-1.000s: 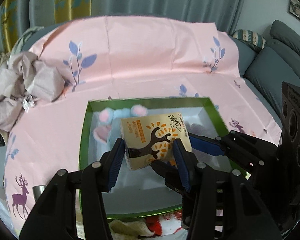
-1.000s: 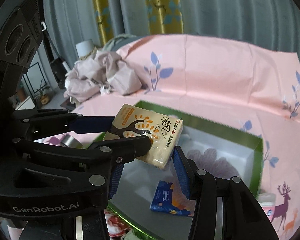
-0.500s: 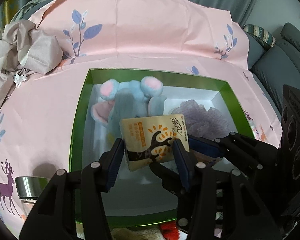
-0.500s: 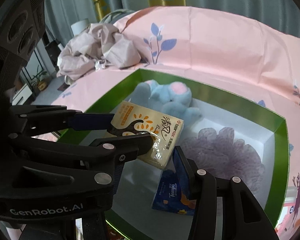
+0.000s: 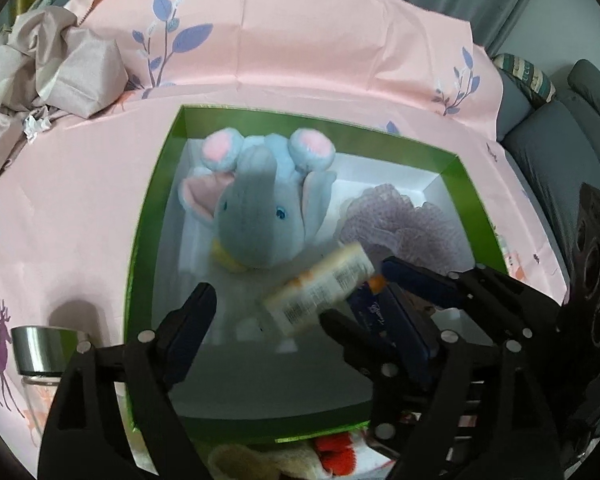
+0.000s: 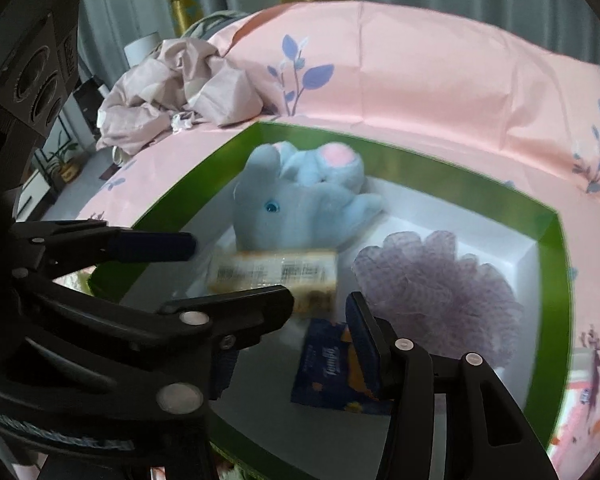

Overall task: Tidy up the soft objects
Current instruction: 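Lower the tissue pack into the box and open the right gripper, then move the right gripper to the cream knitted towel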

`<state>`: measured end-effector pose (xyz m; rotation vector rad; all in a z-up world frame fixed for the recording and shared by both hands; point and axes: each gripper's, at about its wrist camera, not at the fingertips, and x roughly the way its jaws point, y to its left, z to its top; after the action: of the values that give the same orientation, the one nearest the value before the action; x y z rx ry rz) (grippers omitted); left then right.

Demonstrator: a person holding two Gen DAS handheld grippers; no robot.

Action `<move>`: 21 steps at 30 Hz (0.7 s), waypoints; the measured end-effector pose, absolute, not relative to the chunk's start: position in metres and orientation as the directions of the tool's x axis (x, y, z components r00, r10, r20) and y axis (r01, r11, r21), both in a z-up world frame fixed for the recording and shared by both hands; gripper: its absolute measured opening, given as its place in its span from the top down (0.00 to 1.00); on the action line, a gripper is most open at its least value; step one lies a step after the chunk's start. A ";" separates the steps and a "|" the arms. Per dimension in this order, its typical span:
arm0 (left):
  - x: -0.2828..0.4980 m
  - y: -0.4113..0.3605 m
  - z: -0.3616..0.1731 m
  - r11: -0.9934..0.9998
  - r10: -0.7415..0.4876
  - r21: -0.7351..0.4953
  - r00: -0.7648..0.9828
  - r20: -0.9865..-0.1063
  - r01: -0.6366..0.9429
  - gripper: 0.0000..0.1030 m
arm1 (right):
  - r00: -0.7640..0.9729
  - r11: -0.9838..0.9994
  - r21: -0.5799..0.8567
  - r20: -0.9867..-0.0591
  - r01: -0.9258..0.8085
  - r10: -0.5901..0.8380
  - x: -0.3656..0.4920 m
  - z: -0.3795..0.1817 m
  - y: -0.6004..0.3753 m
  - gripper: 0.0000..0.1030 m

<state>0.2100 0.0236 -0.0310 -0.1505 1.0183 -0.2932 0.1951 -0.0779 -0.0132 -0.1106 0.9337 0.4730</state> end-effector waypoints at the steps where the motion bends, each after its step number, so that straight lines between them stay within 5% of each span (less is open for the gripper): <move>1: 0.208 0.024 -0.028 0.951 -0.310 -0.260 0.494 -0.812 0.169 0.19 | 0.509 0.895 0.106 -0.790 -0.434 0.340 0.193 -0.011 -0.080 0.44; 5: 0.195 0.029 -0.014 0.948 -0.318 -0.274 0.524 -0.790 0.163 0.19 | 0.550 0.909 0.075 -0.775 -0.409 0.312 0.182 0.003 -0.091 0.43; 9: 0.175 0.037 0.005 0.941 -0.333 -0.301 0.565 -0.755 0.152 0.01 | 0.586 0.922 0.081 -0.750 -0.378 0.306 0.165 0.018 -0.107 0.43; 21: 0.089 0.073 0.058 0.921 -0.354 -0.371 0.656 -0.666 0.121 0.01 | 0.605 0.930 0.182 -0.716 -0.319 0.348 0.091 0.034 -0.150 0.37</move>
<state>0.0890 0.0734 0.0577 -0.3075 0.8137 -0.2742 0.0910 -0.1499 0.0342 0.0369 0.8368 0.3862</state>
